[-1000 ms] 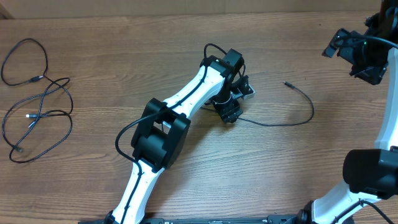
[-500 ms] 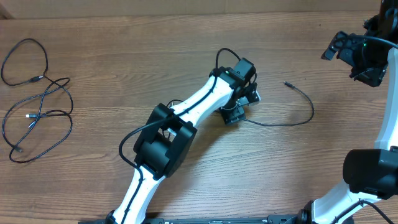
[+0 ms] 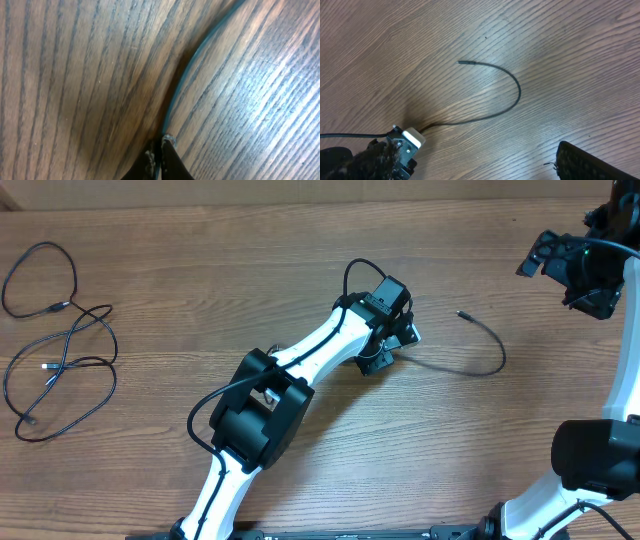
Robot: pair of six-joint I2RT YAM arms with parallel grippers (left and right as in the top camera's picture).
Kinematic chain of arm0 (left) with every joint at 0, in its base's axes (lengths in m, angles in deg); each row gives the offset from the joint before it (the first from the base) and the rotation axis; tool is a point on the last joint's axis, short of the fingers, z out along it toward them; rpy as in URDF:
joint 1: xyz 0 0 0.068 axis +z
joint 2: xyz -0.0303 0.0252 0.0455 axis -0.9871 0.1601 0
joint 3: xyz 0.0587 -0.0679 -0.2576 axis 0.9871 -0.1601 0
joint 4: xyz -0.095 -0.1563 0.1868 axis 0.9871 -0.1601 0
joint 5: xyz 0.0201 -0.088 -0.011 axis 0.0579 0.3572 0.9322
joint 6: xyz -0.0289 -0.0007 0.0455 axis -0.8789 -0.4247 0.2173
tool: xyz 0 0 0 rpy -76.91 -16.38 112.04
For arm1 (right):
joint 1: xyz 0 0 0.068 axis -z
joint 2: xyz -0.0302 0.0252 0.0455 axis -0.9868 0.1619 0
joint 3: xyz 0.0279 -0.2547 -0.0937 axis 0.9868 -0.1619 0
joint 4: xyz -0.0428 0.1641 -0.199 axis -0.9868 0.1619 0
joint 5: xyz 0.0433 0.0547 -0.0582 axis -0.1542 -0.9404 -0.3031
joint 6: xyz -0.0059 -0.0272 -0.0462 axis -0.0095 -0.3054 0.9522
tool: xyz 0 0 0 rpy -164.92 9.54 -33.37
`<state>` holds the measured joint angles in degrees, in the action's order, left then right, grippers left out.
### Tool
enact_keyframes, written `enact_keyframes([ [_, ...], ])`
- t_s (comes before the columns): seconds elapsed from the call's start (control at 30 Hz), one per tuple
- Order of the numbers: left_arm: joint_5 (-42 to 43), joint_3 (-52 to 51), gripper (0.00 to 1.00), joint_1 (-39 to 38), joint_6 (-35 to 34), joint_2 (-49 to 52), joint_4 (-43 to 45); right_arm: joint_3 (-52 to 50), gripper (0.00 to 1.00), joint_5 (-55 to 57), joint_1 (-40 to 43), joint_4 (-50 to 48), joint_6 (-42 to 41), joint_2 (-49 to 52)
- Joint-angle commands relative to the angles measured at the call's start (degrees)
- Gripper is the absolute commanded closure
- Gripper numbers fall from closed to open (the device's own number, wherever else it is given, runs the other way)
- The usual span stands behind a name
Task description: Untangle cables
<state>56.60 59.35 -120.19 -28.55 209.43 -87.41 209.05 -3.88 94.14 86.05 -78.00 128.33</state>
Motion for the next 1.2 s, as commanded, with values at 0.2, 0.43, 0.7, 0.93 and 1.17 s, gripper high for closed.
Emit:
enact_keyframes([
  [0.2,-9.1,2.3,0.96,1.1,-7.7,9.6,-9.8,-0.2,0.0,-0.3,0.1,-0.8,0.3,0.0],
  [0.43,-6.4,22.4,0.96,3.8,-13.3,9.6,-25.6,-0.2,0.0,-0.4,0.1,-1.7,0.3,0.0],
  [0.7,-0.8,46.7,0.96,5.6,-15.8,9.6,-38.9,-0.2,0.0,-0.4,0.1,-1.2,0.3,0.0],
  [0.93,-0.5,64.7,0.96,5.7,-17.4,9.6,-47.1,-0.2,0.0,-3.1,0.0,-1.1,0.3,0.0],
  [1.17,-2.6,73.7,0.9,7.5,-24.9,8.5,-49.7,-0.2,0.0,-4.6,0.0,-0.9,0.8,0.0],
])
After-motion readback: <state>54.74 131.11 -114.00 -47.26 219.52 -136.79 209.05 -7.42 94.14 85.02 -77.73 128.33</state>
